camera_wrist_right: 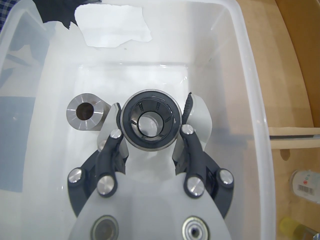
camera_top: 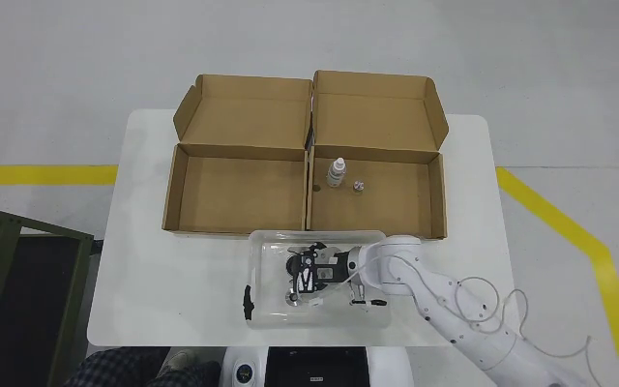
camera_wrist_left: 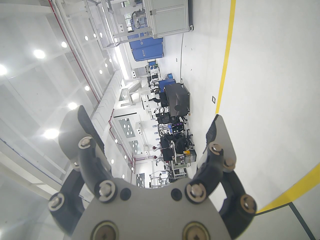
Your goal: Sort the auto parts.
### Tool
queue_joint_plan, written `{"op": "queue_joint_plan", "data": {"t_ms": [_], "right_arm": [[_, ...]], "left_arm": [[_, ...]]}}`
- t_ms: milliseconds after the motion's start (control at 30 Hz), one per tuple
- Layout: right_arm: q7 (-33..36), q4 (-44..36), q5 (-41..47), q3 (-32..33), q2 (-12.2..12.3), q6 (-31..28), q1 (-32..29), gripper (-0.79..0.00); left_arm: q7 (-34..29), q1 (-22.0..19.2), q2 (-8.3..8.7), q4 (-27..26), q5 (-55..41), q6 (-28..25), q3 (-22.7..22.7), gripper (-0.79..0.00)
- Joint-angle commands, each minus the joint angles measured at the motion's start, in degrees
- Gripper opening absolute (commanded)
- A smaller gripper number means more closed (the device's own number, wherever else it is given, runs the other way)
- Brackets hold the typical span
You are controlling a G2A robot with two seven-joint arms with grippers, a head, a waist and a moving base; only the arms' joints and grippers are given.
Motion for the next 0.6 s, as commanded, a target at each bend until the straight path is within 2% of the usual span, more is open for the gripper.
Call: {"op": "queue_joint_plan", "data": {"t_ms": [0, 67, 567], "right_arm": [[-0.3, 0.2, 0.2, 0.0, -0.1, 0.0, 0.0, -0.711], [-0.6, 0.3, 0.5, 0.0, -0.2, -0.1, 0.1, -0.785], [-2.8, -4.8, 0.0, 2.6, 0.2, -1.0, -0.6, -0.785]], "left_arm": [[0.0, 0.0, 0.00, 0.0, 0.0, 0.0, 0.0, 0.000], [0.0, 0.0, 0.00, 0.0, 0.0, 0.0, 0.0, 0.000], [0.0, 0.0, 0.00, 0.0, 0.0, 0.0, 0.0, 0.000]]}}
